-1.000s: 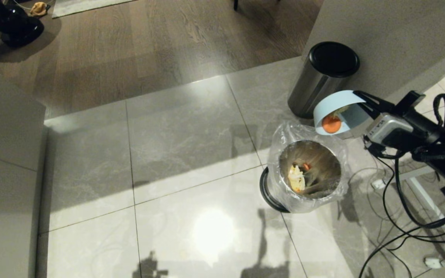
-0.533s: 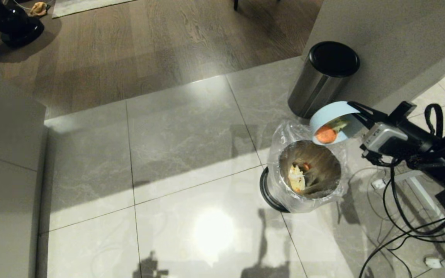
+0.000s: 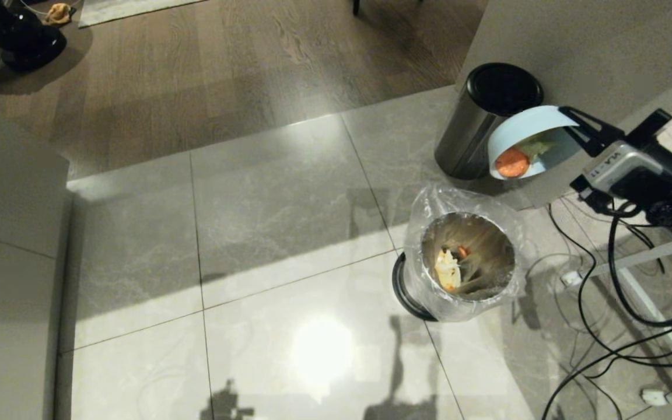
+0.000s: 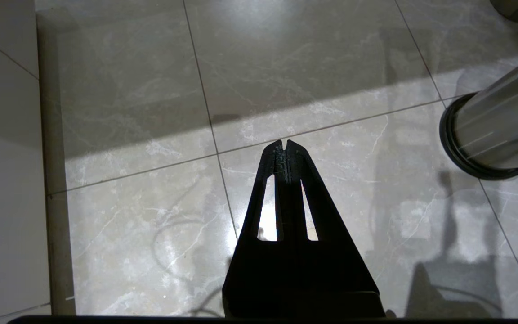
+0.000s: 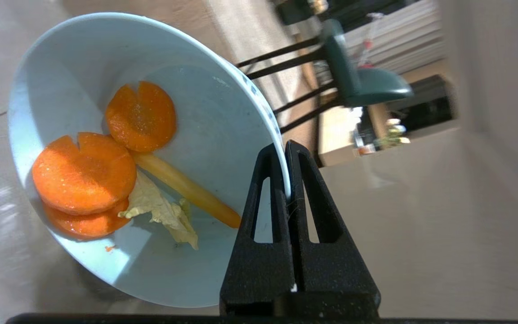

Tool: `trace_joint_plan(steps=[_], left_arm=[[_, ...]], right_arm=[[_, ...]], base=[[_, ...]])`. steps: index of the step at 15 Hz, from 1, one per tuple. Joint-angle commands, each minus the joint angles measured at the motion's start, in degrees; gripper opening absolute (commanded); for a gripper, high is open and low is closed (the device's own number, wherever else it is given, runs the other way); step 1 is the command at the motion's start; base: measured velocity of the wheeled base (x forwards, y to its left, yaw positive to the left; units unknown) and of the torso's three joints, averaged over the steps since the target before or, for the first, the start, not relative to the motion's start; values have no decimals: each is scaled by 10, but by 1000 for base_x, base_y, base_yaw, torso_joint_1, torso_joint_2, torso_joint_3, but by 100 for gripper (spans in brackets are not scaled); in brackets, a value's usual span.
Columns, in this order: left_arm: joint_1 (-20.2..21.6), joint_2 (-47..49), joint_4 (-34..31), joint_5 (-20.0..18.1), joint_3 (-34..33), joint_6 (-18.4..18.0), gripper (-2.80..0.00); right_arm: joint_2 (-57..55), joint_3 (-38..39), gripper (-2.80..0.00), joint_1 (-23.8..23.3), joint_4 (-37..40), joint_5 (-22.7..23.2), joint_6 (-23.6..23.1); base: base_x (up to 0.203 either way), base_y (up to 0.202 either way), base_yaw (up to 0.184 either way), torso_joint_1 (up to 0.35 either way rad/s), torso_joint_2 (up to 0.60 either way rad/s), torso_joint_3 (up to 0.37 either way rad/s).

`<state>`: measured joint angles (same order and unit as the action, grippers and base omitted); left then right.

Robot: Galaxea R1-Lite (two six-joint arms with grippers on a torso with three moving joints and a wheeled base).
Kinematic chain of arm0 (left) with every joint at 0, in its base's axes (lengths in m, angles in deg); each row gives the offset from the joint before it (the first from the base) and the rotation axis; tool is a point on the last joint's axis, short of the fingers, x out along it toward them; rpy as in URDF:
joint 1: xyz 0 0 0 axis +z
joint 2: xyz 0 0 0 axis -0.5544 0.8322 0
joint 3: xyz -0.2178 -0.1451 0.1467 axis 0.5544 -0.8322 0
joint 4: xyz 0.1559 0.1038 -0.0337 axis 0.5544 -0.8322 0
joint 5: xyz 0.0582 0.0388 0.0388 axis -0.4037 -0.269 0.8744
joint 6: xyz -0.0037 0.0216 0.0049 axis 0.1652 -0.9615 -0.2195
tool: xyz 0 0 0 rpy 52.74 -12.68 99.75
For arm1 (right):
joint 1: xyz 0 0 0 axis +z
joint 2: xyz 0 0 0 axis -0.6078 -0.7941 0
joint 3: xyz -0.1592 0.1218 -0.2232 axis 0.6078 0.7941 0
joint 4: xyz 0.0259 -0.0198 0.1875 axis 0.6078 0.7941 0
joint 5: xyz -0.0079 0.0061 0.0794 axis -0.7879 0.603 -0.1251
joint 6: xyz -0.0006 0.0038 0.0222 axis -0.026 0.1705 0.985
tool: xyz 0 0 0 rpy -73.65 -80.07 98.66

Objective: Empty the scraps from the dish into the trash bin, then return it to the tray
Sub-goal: Pour the leftover food from the bowl into the trash can

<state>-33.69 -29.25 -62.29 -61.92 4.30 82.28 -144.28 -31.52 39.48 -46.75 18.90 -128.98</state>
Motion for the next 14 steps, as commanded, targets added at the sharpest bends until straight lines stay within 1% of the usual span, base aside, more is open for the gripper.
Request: trace_joint_plan(steps=[1,3,4,8,9,11,13,14], left_arm=[[0,1,0,0,0,0,-280],[0,0,0,0,0,0,-280],[-1,1,0,0,0,0,-280],[-1,1,0,0,0,0,-280],[0,1,0,0,0,0,-280],[0,1,0,0,0,0,-280],[0,1,0,0,0,0,-280],[0,1,0,0,0,0,-280]], right_arm=[[41,-1,-280,-1,-28,2,2],[55,-4,-280,-1,-28,2,8],[60,-6,-280,-1,-28,2,19],[68,10,-280,-2,-28,5,25],[68,6,-280,-3,-28,18,25],[71,5,-280,-3,-28,60,26],[85,6,-280,-7,-28,63,20],[98,11,-280,-10,-28,80,23]], base=[[0,0,0,0,0,0],[0,0,0,0,0,0],[0,0,0,0,0,0],[0,0,0,0,0,0],[0,0,0,0,0,0],[0,0,0,0,0,0],[0,0,0,0,0,0],[0,0,0,0,0,0]])
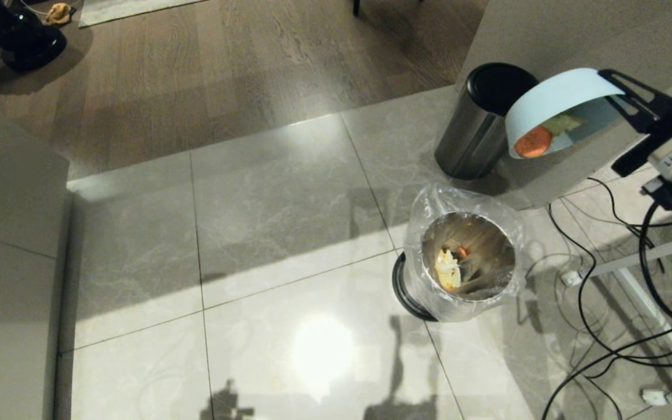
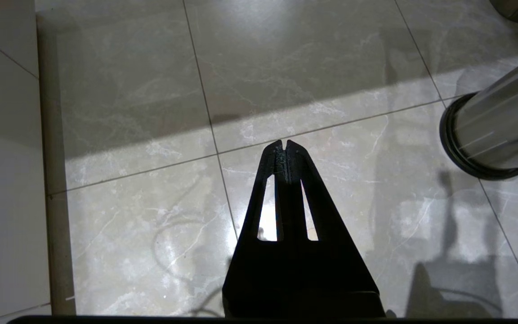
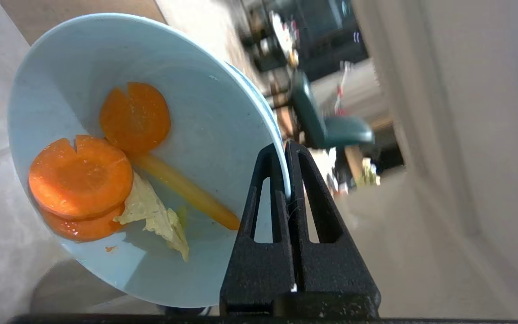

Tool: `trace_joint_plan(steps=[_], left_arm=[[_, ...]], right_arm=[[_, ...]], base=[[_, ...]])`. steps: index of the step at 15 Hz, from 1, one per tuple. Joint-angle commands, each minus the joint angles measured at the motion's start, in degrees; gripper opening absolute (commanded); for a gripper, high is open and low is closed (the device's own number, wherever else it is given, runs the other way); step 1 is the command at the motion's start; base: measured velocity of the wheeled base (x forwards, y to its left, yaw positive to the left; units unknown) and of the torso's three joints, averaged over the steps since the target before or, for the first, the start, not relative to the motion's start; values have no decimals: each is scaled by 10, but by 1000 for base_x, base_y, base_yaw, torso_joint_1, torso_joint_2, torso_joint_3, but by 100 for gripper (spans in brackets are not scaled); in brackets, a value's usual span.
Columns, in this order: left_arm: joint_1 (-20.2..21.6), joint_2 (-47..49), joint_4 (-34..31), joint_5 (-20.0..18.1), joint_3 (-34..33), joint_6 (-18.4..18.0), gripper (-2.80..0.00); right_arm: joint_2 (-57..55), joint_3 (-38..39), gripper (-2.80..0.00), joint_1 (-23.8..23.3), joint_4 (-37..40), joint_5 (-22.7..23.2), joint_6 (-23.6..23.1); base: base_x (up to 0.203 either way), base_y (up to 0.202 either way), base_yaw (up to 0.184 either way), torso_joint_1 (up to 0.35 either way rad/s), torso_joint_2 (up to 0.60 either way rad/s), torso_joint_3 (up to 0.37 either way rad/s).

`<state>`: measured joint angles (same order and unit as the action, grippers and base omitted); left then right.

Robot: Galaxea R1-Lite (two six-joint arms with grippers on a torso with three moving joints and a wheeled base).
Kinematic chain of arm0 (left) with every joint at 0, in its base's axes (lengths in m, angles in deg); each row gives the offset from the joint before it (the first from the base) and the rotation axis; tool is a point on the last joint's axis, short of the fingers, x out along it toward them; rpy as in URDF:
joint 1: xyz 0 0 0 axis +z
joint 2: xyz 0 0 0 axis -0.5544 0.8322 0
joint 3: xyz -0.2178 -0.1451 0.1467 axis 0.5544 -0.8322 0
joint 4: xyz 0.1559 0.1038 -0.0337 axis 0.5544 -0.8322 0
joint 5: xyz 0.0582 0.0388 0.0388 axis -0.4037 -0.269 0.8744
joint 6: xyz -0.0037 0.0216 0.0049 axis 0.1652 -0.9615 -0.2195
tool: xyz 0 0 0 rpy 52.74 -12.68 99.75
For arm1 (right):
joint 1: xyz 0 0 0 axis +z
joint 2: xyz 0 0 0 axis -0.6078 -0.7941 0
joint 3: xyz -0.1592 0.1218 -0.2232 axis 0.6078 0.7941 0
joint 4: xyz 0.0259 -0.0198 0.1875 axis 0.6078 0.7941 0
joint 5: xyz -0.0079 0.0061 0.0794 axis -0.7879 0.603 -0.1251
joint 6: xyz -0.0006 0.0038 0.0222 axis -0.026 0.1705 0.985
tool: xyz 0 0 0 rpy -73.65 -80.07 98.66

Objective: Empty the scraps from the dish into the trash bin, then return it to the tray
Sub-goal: Pour the leftover food from the bowl into the trash can

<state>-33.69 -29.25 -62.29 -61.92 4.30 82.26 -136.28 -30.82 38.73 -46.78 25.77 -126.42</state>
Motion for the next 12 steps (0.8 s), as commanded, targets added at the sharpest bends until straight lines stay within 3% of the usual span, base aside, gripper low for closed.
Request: trace_joint_plan(steps=[1,5,11,12], left_arm=[[-1,0,0,0,0,1,-280],[0,1,0,0,0,1,-280],[0,1,0,0,0,1,-280],[0,1,0,0,0,1,-280]], right_arm=[[29,7,-280,-18,-27,18,-1],[55,9,-280,-41,-27,48,15],[75,2,-280,-53,-14,25,34],[79,11,-280,-53,-22,46,33]], base=[[0,0,0,0,0,0],[0,0,0,0,0,0],[0,0,0,0,0,0],[0,0,0,0,0,0]])
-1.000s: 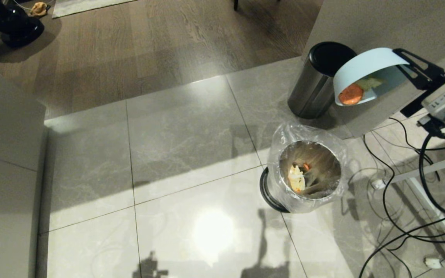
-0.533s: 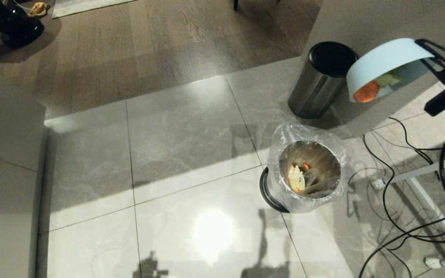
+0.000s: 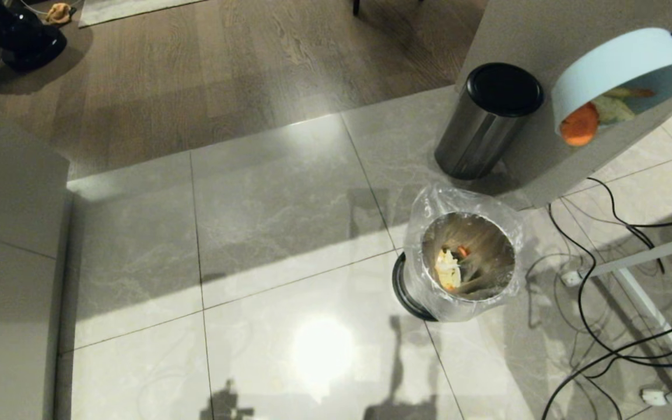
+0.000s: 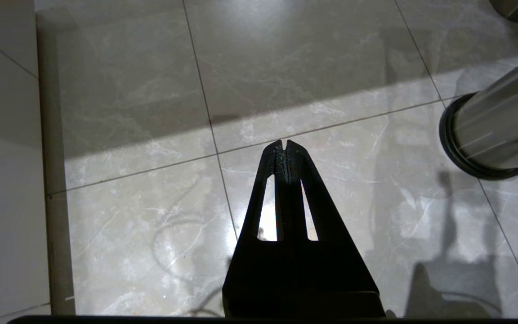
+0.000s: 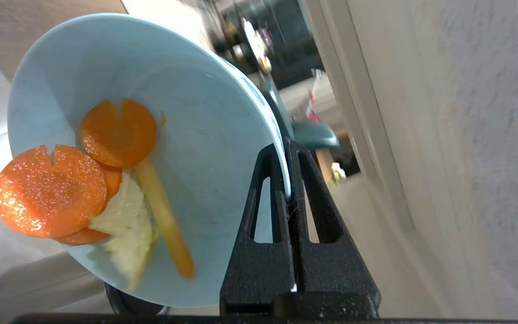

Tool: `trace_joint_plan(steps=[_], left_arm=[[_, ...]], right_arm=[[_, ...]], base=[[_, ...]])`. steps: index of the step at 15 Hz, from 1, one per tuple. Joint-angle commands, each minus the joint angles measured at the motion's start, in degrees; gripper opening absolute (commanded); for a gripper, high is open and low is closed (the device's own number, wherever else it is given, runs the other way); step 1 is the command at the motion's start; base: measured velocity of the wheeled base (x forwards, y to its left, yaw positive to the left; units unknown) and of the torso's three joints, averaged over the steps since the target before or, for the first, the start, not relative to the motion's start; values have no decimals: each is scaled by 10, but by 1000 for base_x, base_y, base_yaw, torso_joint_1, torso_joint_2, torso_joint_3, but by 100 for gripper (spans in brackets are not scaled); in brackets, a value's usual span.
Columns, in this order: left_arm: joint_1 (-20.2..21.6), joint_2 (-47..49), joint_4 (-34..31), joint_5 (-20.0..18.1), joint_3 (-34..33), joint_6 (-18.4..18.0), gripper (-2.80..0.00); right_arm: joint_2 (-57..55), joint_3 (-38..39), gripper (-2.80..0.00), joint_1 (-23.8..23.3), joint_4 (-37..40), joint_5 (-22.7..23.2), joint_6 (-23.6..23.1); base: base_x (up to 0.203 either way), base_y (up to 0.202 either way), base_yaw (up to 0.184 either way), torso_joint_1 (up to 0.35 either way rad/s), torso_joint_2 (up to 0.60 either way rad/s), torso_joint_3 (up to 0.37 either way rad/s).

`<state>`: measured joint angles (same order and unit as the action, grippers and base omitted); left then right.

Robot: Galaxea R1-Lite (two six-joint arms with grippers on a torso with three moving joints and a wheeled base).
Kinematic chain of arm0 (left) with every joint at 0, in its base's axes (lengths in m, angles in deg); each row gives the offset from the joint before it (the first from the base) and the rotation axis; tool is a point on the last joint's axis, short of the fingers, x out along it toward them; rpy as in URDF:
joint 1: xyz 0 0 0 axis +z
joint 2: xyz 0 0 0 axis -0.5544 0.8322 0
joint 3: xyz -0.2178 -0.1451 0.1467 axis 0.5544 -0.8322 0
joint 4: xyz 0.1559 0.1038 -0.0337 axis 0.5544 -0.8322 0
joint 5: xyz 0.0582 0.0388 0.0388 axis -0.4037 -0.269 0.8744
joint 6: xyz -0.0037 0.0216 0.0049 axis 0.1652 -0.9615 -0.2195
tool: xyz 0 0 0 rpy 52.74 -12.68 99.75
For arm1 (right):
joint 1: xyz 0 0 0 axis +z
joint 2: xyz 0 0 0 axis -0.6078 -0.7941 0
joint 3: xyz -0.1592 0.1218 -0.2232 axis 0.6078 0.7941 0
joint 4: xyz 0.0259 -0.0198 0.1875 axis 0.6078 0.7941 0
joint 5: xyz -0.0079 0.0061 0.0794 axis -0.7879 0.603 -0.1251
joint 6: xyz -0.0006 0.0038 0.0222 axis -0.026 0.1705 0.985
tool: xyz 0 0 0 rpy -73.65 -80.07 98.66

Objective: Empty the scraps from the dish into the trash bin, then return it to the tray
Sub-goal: Pour the leftover food from the bowl into the trash can

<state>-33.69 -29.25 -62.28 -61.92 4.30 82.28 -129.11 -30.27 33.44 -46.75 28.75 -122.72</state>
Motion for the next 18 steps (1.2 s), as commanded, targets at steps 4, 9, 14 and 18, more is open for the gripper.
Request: trace_joint_plan(steps=[4,9,14,18], left_arm=[[0,1,0,0,0,0,-280],[0,1,0,0,0,0,-280],[0,1,0,0,0,0,-280],[0,1,0,0,0,0,-280]], right_arm=[[23,35,-280,-8,-28,32,10],[34,46,-280,-11,-28,64,38],[36,28,-280,-13,-28,72,55],[34,10,-280,-15,-28,82,49]], base=[[0,0,0,0,0,0],[0,0,0,0,0,0],[0,0,0,0,0,0],[0,0,0,0,0,0]])
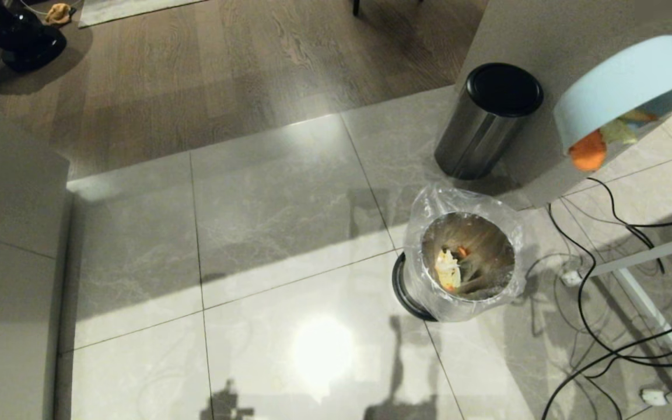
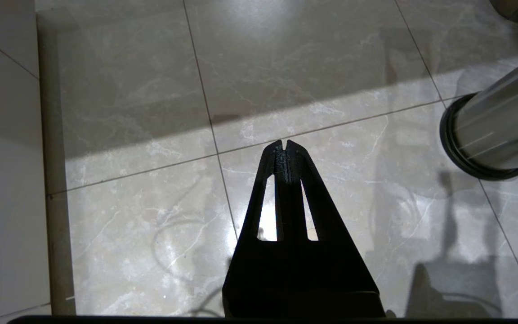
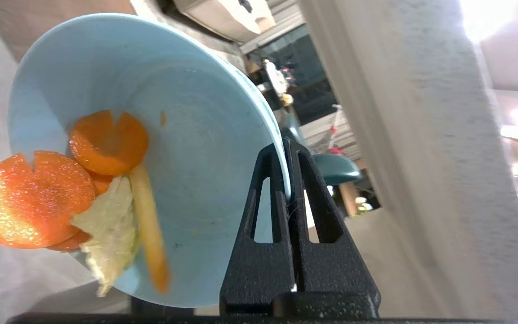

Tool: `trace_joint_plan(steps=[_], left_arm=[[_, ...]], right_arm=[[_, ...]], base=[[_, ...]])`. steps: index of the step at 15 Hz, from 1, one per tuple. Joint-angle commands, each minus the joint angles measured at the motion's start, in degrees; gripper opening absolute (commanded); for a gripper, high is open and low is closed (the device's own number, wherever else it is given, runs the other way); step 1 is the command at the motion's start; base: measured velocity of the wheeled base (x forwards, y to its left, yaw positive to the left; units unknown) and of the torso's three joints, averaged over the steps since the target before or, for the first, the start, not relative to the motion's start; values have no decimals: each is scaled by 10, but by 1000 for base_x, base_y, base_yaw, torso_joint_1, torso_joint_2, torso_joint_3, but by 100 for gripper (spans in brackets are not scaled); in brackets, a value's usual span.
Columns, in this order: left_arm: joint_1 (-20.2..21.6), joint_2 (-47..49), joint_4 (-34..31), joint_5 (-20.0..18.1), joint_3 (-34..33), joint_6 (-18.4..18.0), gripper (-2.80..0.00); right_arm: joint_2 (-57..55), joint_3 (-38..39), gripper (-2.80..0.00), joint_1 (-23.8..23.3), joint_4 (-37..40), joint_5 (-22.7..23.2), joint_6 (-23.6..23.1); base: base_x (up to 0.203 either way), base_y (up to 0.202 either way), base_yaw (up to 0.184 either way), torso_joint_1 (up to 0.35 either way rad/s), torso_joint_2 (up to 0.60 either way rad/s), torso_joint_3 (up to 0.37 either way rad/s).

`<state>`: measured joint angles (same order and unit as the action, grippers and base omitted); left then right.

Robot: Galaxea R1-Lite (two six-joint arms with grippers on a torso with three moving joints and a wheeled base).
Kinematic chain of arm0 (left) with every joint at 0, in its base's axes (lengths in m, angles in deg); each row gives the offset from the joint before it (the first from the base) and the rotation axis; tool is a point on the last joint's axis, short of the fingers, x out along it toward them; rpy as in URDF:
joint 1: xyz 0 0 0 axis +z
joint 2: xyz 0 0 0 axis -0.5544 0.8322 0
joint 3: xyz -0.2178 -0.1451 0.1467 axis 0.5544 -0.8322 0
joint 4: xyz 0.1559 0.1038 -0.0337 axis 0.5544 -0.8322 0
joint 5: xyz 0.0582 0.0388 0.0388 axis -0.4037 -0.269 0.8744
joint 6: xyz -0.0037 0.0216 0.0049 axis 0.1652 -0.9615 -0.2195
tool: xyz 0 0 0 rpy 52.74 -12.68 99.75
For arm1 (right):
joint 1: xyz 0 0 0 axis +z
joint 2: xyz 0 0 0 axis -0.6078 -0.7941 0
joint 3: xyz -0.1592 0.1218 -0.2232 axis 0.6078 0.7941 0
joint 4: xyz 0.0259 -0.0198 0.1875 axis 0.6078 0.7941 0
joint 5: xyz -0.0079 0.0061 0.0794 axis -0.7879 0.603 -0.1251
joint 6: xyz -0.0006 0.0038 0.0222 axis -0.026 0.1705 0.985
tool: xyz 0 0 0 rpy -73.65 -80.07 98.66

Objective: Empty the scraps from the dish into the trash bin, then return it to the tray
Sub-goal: Pour the leftover food from the bowl into the trash can

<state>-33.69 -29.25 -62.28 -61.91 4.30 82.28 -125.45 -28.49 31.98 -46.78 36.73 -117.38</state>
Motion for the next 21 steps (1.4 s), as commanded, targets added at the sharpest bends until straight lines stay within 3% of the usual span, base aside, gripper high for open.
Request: trace_joint_plan(steps=[1,5,7,8,12,15,18,21], left_arm=[[0,1,0,0,0,0,-280],[0,1,0,0,0,0,-280],[0,1,0,0,0,0,-280],[0,1,0,0,0,0,-280],[0,1,0,0,0,0,-280],[0,0,0,0,0,0,-280],[0,1,0,0,0,0,-280],[0,0,0,0,0,0,-280]], right_arm=[[-3,-17,-280,-1,-27,0,-2],[-13,-39,-280,-7,-27,-5,0],[-15,-39,-280,-11,-27,23,7],[-16,-48,-280,-13,-23,6,4],[-23,-79,-280,-14,-8,15,9],[-27,-56,-280,-14,-13,35,3],[-51,-14,-280,-13,-18,35,-49],[-92,-13,-280,-13,-27,35,-56]], base=[[0,0,0,0,0,0],[0,0,0,0,0,0],[0,0,0,0,0,0],[0,0,0,0,0,0],[0,0,0,0,0,0],[0,0,0,0,0,0],[0,0,0,0,0,0],[0,0,0,0,0,0]])
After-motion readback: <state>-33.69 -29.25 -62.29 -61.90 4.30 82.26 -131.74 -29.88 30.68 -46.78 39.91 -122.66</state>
